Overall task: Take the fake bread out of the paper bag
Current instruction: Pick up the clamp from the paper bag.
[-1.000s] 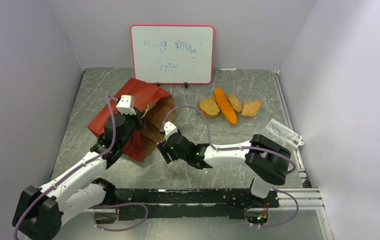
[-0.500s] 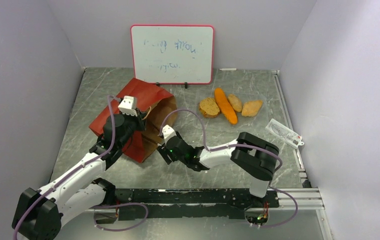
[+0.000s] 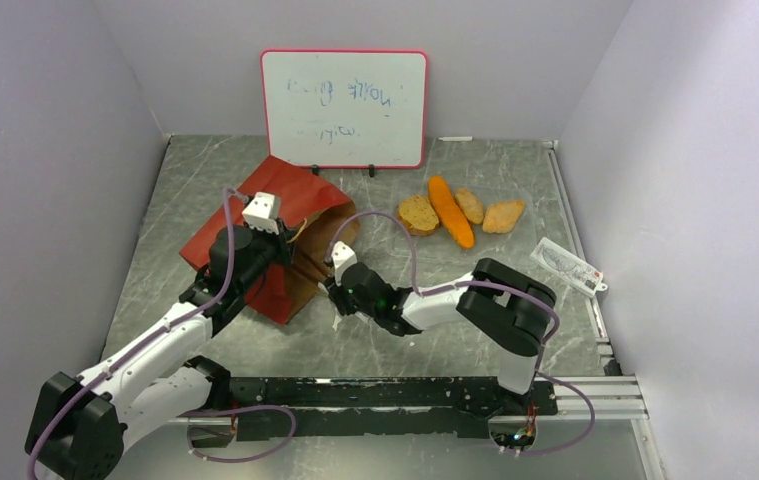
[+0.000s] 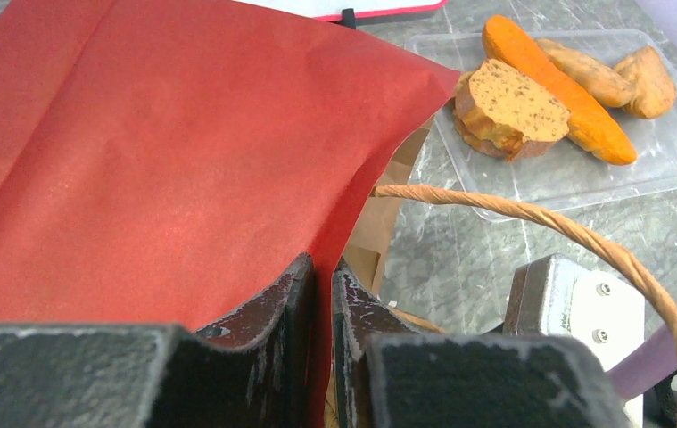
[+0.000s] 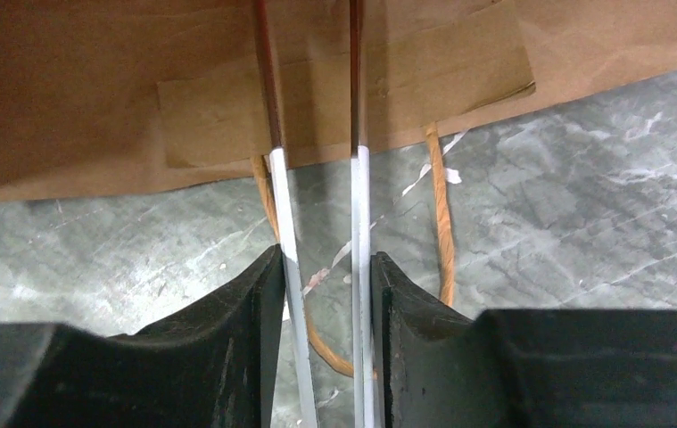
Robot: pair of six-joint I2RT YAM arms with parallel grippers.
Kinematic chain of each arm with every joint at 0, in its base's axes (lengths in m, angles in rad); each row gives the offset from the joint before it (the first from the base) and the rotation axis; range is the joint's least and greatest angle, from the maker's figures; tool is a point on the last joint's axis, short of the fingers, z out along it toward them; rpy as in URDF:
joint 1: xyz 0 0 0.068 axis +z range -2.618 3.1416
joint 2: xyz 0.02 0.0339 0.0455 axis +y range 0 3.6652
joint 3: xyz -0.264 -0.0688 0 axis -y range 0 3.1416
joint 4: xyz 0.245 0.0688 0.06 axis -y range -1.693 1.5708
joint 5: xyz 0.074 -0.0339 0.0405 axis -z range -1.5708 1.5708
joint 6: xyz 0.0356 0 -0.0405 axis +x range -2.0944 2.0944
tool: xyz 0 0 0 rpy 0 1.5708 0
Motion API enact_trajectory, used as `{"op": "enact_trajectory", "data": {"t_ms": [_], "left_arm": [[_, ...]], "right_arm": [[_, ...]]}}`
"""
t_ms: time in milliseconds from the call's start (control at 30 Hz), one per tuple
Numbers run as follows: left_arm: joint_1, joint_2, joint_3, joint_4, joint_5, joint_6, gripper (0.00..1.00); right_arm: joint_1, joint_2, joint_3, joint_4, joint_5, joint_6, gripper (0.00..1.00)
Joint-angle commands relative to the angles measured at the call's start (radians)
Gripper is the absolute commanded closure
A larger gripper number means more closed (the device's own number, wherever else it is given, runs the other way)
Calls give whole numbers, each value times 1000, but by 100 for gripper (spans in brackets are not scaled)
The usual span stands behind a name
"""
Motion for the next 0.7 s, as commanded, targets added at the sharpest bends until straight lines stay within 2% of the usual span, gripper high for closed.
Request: {"op": "enact_trajectory", "data": {"t_ms": [0,267,433,567,667], "left_arm": [[5,1,74,-62,-19,22,93],[7,-41,156,-164,-30,112,93],[38,-80,183,-209,114,196,93],[137,-86,208,-282,316,218,93],[189,-115,202,-317,389,223,93]], "right_arm": [[-11,-41,-29,24,-69,32,67],[-9,-126,-37,-32,-138,99,70],[-5,-201,-2,-137,-175,137,72],[3,-224,32,-232,-203,147,73],[10,-227,38,-258,-233,146,74]]}}
